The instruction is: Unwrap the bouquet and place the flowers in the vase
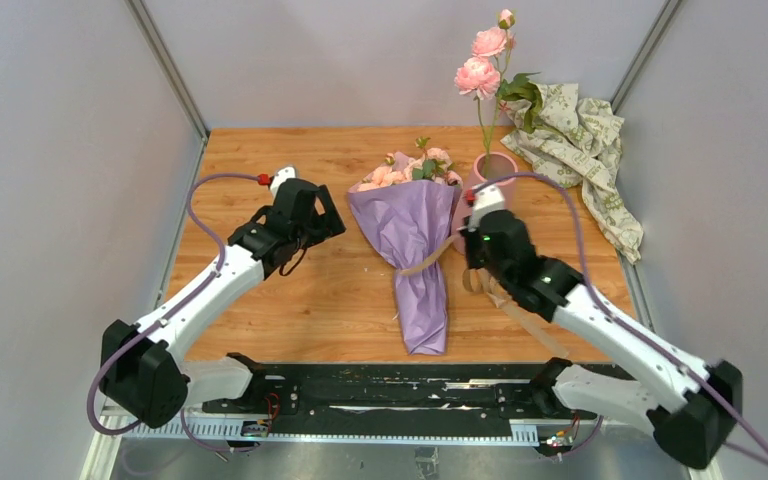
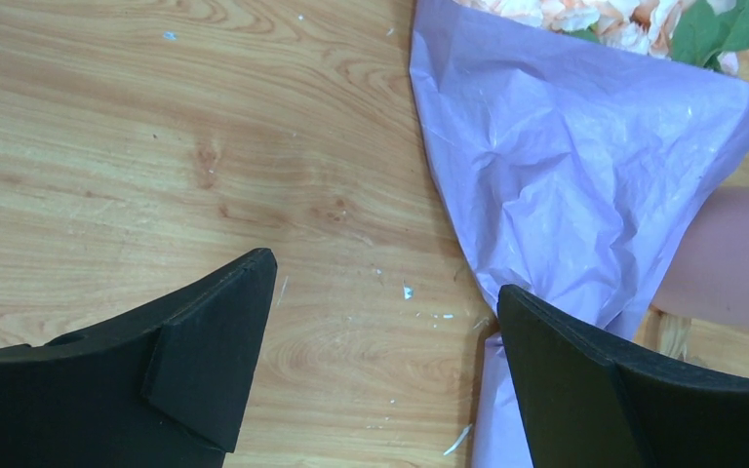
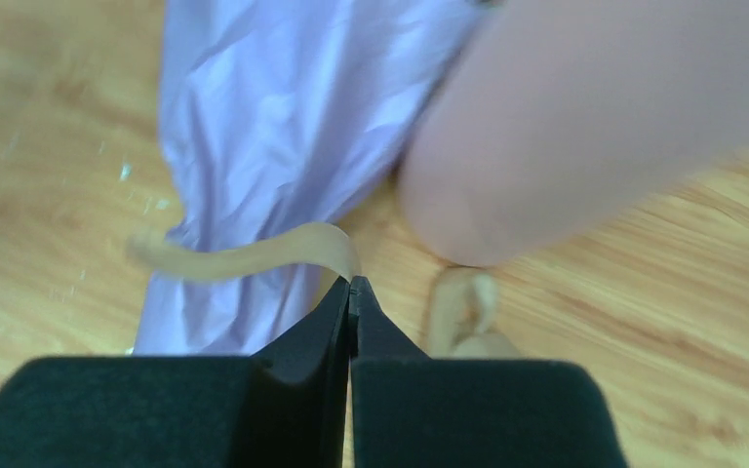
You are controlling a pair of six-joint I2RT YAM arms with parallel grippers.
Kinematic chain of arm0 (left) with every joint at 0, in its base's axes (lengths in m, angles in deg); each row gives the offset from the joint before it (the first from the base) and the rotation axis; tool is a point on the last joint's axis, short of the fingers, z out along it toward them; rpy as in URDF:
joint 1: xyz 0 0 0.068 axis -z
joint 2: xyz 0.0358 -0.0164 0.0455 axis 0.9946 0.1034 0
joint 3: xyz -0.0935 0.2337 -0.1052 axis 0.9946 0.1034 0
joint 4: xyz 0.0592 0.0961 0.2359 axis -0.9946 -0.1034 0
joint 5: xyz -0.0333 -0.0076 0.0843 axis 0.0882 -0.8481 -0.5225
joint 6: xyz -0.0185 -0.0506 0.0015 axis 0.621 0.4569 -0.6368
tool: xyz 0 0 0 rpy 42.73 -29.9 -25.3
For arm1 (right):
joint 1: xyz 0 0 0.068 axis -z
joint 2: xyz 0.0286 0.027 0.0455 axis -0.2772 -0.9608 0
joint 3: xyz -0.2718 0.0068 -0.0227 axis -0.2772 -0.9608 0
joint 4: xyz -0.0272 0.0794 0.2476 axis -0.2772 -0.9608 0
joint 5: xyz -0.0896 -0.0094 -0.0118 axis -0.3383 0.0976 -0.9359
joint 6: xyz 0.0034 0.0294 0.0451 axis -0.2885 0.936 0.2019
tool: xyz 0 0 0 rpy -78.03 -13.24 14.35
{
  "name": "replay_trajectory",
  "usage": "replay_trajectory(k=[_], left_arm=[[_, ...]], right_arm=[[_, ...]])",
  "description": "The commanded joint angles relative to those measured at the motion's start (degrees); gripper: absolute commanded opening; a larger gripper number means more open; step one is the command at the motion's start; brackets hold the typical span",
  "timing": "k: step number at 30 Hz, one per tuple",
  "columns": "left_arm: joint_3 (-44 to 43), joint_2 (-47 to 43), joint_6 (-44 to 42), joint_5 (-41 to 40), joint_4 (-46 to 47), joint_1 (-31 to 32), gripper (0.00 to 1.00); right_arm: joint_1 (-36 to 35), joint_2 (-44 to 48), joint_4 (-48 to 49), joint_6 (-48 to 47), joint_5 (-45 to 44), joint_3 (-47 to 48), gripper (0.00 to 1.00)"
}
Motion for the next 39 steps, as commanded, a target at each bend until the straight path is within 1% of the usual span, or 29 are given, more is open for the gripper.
replay_trajectory(k=[1,3,5,7,8,9,10,11,12,13,14,16,20,22,24,27,34,36,39], left_arm=[[-1.5,1.2,-1.4,0.1,0.7,1.9,0.94],[-3.1,2.0,-1.9,-0.1,0.3,3.2,0.94],[-4.8,3.2,-2.3,-0.1,-0.2,4.9,0.94],[-6.4,4.7,-2.5,-0.7,-0.6,6.8,0.94],[-7.2,5.6,-2.5,-1.1,-0.7,7.6,0.94],[-7.9,6.5,-2.6,-1.5,-0.7,8.7,0.94],[-8.3,7.5,-2.4,-2.0,-0.8,9.6,0.94],[-8.5,8.4,-2.3,-2.4,-0.7,10.3,0.94],[-8.5,9.7,-2.0,-2.5,-0.4,11.1,0.94],[-8.1,10.7,-1.6,-2.5,0.0,11.5,0.95],[-7.9,11.6,-1.3,-2.0,0.3,11.8,0.95],[-6.7,13.2,-0.5,-1.2,1.6,12.1,0.95],[-2.9,15.2,0.7,-1.3,5.1,12.9,0.94],[-1.9,16.7,0.7,-1.0,7.0,12.9,0.94],[-3.2,19.3,0.3,-1.9,6.6,12.9,0.94],[-6.4,23.4,-0.8,-2.2,5.7,12.9,0.94],[-14.1,32.1,-1.1,-2.8,3.7,12.9,0.94],[-16.0,34.3,-1.1,-3.2,2.7,12.9,0.94],[-16.9,36.0,-1.1,-3.8,2.7,12.6,0.94]], right_arm=[[8.9,13.5,-6.6,5.7,-3.4,-3.1,0.00],[12.5,20.7,-9.5,5.5,-5.6,-2.7,0.00],[16.3,24.4,-13.3,4.8,-6.5,-0.8,0.00],[19.3,25.3,-16.7,3.6,-6.5,1.2,0.00],[20.2,24.8,-18.1,2.9,-6.4,2.1,0.05],[20.7,23.7,-19.3,2.5,-6.4,2.7,0.21],[20.8,22.5,-20.3,2.4,-6.3,3.0,0.40],[20.8,21.4,-20.7,2.6,-5.2,2.9,0.57],[20.8,20.5,-20.2,3.0,-2.9,2.3,0.68],[20.8,19.9,-18.7,3.5,1.5,0.4,0.71],[20.6,19.2,-16.7,4.7,4.0,-0.9,0.73],[19.0,17.6,-11.2,7.3,8.8,-5.0,0.73],[10.3,11.6,-3.6,10.2,6.8,-9.9,0.73],[8.1,8.1,1.7,13.4,10.4,-11.5,0.69],[6.9,4.9,6.3,15.2,11.7,-13.0,0.63],[6.1,-0.4,9.3,15.5,11.2,-13.2,0.56],[5.0,-14.0,17.3,16.7,15.3,-10.6,0.54],[4.6,-17.0,18.8,17.0,15.6,-10.1,0.50],[4.5,-20.5,20.5,16.9,15.7,-9.2,0.40]])
